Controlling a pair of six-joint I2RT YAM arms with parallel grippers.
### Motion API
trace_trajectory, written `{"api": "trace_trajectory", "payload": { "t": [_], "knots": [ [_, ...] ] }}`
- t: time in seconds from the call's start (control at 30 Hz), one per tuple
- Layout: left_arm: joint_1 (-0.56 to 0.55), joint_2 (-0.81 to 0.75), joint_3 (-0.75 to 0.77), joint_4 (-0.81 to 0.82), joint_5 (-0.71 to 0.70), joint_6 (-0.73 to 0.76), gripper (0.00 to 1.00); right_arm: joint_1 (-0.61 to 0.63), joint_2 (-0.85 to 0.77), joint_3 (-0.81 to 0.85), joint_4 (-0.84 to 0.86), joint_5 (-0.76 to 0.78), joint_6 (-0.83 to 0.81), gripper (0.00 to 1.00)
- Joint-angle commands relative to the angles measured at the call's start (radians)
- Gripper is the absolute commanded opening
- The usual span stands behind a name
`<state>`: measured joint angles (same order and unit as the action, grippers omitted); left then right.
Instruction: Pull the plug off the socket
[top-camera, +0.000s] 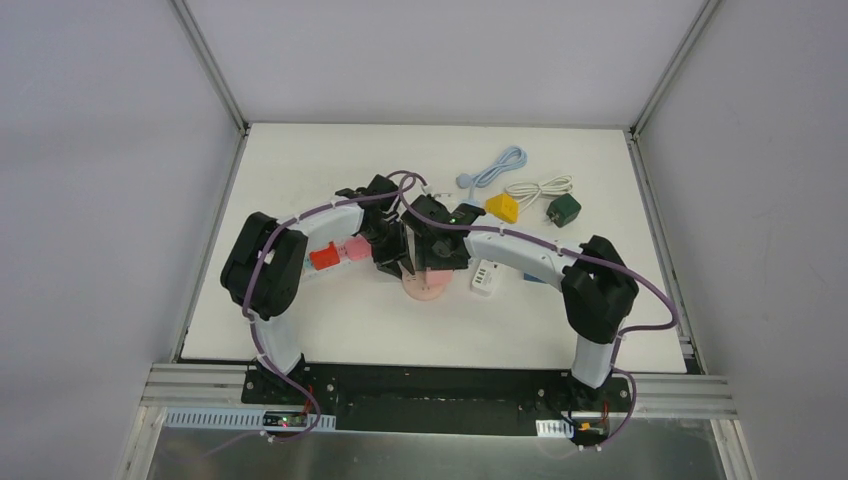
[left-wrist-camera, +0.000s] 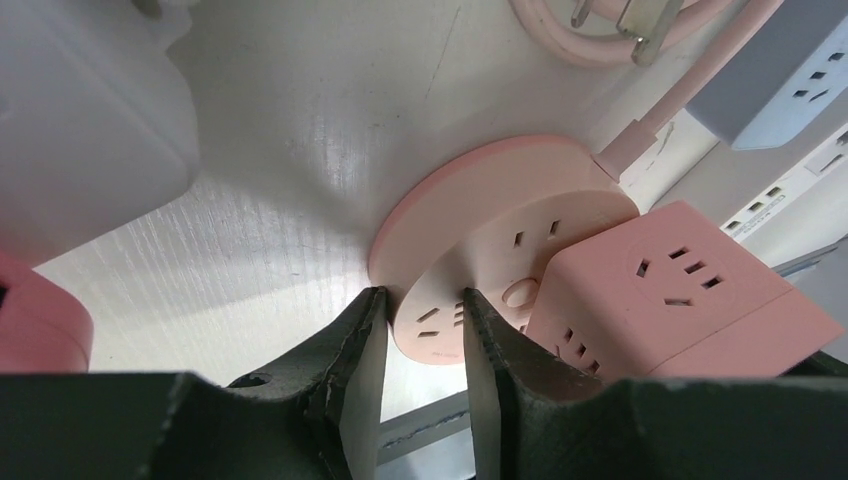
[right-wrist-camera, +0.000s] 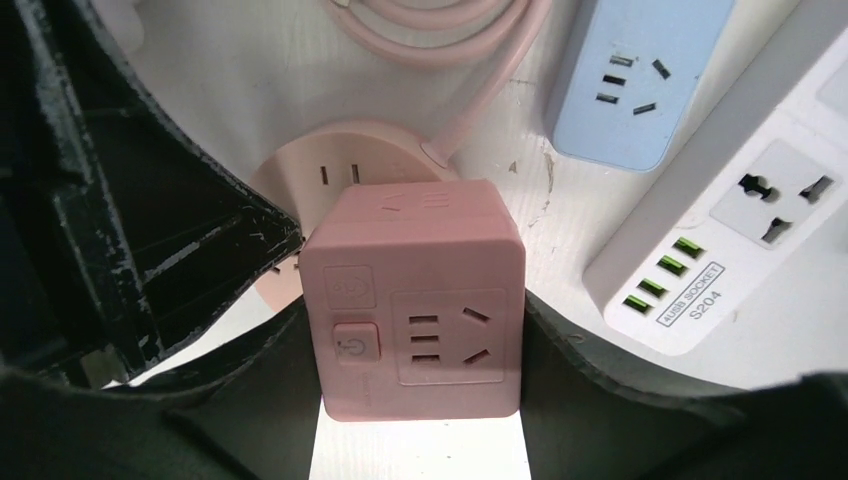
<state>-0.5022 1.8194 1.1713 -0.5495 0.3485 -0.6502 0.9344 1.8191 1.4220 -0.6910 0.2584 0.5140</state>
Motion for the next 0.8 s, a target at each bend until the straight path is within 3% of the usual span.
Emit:
{"api": "trace_trajectory", "payload": {
  "t": [0.0, 0.13, 0.27, 0.5, 0.77],
  "knots": [
    [-0.010, 0.069, -0.013, -0.088, -0.095, 0.022, 0.27, 0.040, -0.026, 0.114, 0.071, 0.112, -0.035, 0.00],
    [-0.012, 0.081, -0.006, -0.095, -0.096, 0.019, 0.27, 0.069, -0.106, 0.002, 0.248, 0.026, -0.143, 0.00],
    [-0.012, 0.089, -0.004, -0.099, -0.096, 0.021, 0.27, 0.068, -0.146, -0.051, 0.291, 0.005, -0.140, 0.00],
    [-0.013, 0.088, 0.003, -0.102, -0.093, 0.025, 0.27, -0.008, -0.191, -0.051, 0.241, 0.013, 0.012, 0.00],
    [-0.012, 0.031, 0.042, -0.089, -0.042, 0.047, 0.33, -0.064, -0.301, -0.118, 0.159, 0.020, 0.016, 0.00]
  ]
}}
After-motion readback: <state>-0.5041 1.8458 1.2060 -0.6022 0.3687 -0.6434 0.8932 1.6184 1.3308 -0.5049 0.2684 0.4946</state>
